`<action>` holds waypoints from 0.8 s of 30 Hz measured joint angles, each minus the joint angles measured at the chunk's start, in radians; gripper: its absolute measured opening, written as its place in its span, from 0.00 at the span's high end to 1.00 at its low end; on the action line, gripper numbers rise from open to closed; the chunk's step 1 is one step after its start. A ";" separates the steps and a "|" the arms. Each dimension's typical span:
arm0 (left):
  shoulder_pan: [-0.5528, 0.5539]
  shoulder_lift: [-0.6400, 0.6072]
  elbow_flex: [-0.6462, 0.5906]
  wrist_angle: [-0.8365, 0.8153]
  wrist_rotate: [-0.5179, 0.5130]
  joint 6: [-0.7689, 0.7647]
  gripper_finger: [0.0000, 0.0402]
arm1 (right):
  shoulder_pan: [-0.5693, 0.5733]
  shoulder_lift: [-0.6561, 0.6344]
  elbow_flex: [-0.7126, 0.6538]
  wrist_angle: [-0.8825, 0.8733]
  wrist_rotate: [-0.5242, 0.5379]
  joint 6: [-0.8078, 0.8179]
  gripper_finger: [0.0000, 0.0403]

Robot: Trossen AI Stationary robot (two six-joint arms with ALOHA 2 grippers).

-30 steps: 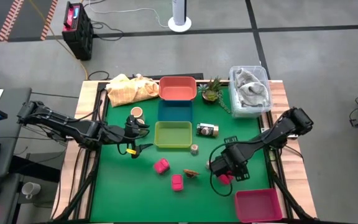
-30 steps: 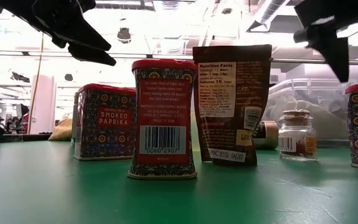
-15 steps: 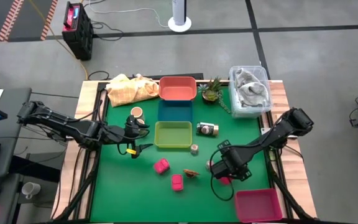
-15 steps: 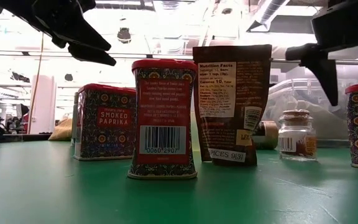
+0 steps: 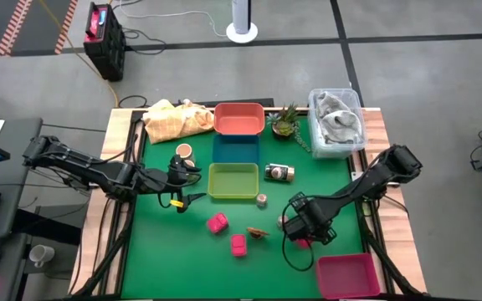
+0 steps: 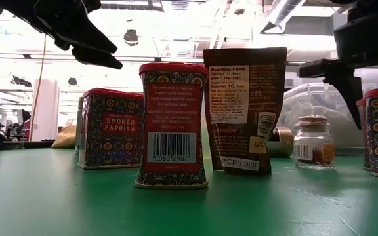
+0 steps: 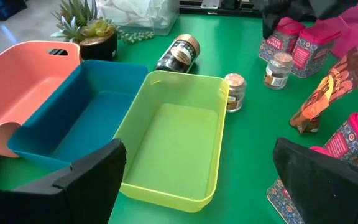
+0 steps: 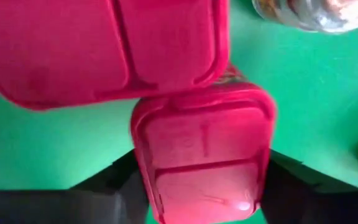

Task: Sort spices by type
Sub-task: Put the red seasoning can into the blue bin

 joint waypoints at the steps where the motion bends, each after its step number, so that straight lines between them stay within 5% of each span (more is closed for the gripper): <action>1: 0.000 0.000 0.000 0.004 0.000 0.000 0.03 | -0.003 0.000 0.000 0.000 0.000 -0.018 0.41; 9: 0.000 -0.006 0.000 0.054 -0.002 0.021 0.03 | -0.115 -0.001 0.070 -0.118 0.017 -0.103 0.42; 14: -0.001 -0.016 0.000 0.064 -0.007 0.015 0.03 | -0.228 -0.001 0.206 -0.227 0.093 -0.141 0.42; 24: -0.001 -0.018 -0.089 0.231 -0.006 0.025 0.03 | -0.448 0.014 0.491 -0.177 0.220 -0.353 0.42</action>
